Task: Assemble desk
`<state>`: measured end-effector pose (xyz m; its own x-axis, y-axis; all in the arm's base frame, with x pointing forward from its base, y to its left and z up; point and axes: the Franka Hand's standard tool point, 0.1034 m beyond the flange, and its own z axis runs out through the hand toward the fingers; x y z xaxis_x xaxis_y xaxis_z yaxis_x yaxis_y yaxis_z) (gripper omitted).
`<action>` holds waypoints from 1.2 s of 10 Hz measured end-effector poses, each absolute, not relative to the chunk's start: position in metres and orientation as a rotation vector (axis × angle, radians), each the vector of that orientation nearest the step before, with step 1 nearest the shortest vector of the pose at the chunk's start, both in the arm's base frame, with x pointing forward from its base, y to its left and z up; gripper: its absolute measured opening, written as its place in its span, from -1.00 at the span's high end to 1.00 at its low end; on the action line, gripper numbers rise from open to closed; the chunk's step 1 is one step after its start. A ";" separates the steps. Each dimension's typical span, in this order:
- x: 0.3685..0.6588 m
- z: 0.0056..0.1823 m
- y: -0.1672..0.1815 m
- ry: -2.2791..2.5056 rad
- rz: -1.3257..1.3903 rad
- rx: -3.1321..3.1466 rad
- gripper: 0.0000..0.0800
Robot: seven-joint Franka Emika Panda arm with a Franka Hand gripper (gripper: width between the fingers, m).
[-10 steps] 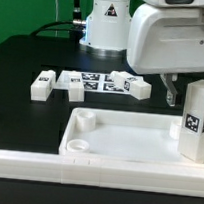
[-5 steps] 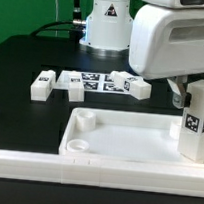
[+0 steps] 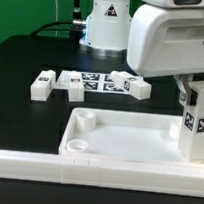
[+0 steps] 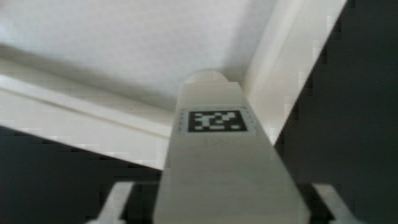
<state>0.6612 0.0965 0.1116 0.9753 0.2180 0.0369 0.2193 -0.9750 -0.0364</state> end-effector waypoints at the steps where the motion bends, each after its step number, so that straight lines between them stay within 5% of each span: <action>1: 0.661 0.111 0.096 -0.150 -0.047 -3.093 0.28; 12: 0.662 0.110 0.092 1.439 0.007 -2.696 0.28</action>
Offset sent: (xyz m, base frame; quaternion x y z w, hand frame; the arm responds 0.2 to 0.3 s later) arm -0.0085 -0.0002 -0.0052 -0.0082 -0.0010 0.2931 0.9560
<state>0.6621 0.0921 0.1100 0.5573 -0.8291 -0.0444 -0.8295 -0.5537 -0.0736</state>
